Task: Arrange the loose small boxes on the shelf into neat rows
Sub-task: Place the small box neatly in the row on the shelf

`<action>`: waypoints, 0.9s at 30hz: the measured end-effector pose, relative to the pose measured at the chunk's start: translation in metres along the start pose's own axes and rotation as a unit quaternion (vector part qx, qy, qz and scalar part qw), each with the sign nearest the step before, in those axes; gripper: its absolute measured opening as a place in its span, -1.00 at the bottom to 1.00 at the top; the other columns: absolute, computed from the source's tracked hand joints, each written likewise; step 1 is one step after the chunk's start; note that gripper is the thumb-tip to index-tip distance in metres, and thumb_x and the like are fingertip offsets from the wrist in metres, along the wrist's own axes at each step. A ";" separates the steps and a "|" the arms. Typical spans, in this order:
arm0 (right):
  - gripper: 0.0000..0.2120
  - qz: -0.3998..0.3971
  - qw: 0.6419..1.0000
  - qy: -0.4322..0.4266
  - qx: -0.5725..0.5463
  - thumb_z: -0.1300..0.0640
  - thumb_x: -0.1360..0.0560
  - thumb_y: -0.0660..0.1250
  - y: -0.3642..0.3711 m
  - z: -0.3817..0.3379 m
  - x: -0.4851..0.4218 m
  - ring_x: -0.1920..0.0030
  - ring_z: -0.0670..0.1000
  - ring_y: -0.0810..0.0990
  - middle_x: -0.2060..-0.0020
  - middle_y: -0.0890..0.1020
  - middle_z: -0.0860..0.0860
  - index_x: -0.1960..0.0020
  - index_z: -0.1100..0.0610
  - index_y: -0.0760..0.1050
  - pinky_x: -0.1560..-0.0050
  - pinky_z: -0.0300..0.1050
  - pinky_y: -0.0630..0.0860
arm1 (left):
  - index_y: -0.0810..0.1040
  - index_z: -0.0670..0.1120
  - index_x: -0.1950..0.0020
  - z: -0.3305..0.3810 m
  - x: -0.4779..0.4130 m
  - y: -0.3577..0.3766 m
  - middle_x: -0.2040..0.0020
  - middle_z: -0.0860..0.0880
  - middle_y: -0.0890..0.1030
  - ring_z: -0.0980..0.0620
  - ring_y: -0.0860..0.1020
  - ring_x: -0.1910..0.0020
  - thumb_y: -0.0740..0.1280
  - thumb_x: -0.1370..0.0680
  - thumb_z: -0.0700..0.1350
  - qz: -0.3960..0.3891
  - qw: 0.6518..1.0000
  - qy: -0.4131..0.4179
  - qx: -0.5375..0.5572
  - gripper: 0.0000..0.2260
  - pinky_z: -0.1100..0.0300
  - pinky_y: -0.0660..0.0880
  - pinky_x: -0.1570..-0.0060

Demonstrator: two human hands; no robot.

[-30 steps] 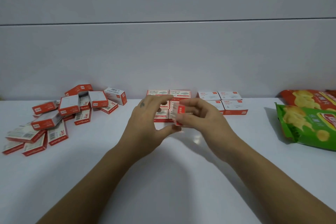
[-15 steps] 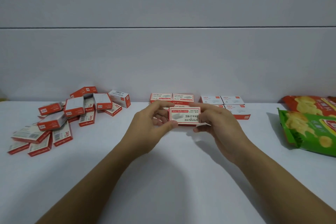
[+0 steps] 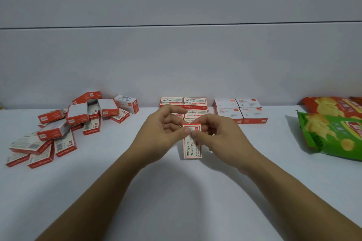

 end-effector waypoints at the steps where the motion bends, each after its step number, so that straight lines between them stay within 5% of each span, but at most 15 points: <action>1: -0.91 -0.001 1.000 0.013 -0.006 0.22 -0.45 0.43 0.000 0.002 0.000 0.28 -0.07 0.62 0.26 0.65 0.06 0.05 0.15 0.57 0.32 -0.24 0.51 | 0.49 0.02 -0.15 0.001 0.000 -0.001 0.07 0.09 0.63 0.10 0.63 0.10 0.46 -0.44 -0.15 0.007 0.999 0.016 -0.042 -0.68 0.29 0.57 0.14; 5: -0.88 0.020 0.982 0.101 -0.159 0.37 -0.45 0.37 0.000 0.013 -0.001 0.18 0.10 0.70 0.16 0.69 0.18 0.04 0.30 0.46 0.13 0.00 0.65 | 0.41 0.11 -0.25 0.011 0.004 0.001 -0.09 0.23 0.51 0.23 0.50 -0.05 0.50 -0.38 0.07 0.001 0.960 0.101 -0.260 -0.51 0.44 0.45 0.06; 9: -0.93 0.022 0.942 0.122 -0.311 0.36 -0.49 0.32 0.001 0.014 0.000 0.04 0.15 0.69 0.07 0.69 0.22 0.05 0.27 0.46 0.00 -0.03 0.62 | 0.41 0.12 -0.29 0.011 0.003 0.001 -0.22 0.14 0.44 0.20 0.36 -0.18 0.48 -0.40 0.10 0.012 0.930 0.143 -0.339 -0.50 0.29 0.40 -0.17; 13: -0.90 0.005 0.926 0.128 -0.356 0.32 -0.51 0.33 0.008 0.016 0.000 -0.01 0.13 0.68 0.04 0.69 0.18 -0.02 0.29 0.51 -0.01 -0.05 0.62 | 0.46 0.05 -0.31 0.013 0.001 -0.004 -0.23 0.07 0.45 0.10 0.36 -0.22 0.45 -0.44 0.03 0.054 0.909 0.185 -0.370 -0.55 0.22 0.36 -0.16; 17: -0.81 0.039 0.961 0.108 -0.252 0.29 -0.49 0.37 0.007 0.017 -0.004 0.04 0.06 0.69 0.07 0.71 0.09 -0.10 0.25 0.51 0.05 -0.09 0.60 | 0.48 0.02 -0.32 0.008 -0.005 -0.015 -0.24 0.04 0.51 0.05 0.42 -0.21 0.49 -0.42 -0.05 0.062 0.914 0.158 -0.369 -0.52 0.11 0.38 -0.21; 22: -0.76 0.085 0.981 0.088 -0.148 0.23 -0.50 0.35 0.004 0.014 -0.007 0.05 -0.06 0.66 0.05 0.67 -0.03 -0.15 0.09 0.49 0.02 -0.07 0.62 | 0.50 0.07 -0.21 -0.011 -0.023 -0.039 -0.11 0.16 0.50 0.18 0.45 -0.02 0.46 -0.46 -0.12 0.108 0.935 0.080 -0.329 -0.64 0.19 0.48 -0.07; 27: -0.79 0.089 0.989 0.054 -0.101 0.22 -0.48 0.36 0.001 0.010 -0.007 0.03 -0.10 0.63 0.06 0.63 -0.08 -0.09 0.03 0.49 -0.06 -0.09 0.59 | 0.56 0.03 -0.17 -0.024 -0.041 -0.044 -0.18 0.05 0.51 0.06 0.49 -0.03 0.40 -0.50 -0.18 0.113 0.929 0.028 -0.351 -0.73 0.23 0.47 -0.03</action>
Point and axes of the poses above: each hand's wrist, its own x-axis away from the middle knuckle, its own y-axis out of the palm, z = x × y, the point moved 8 cm from there along -x, towards the middle knuckle
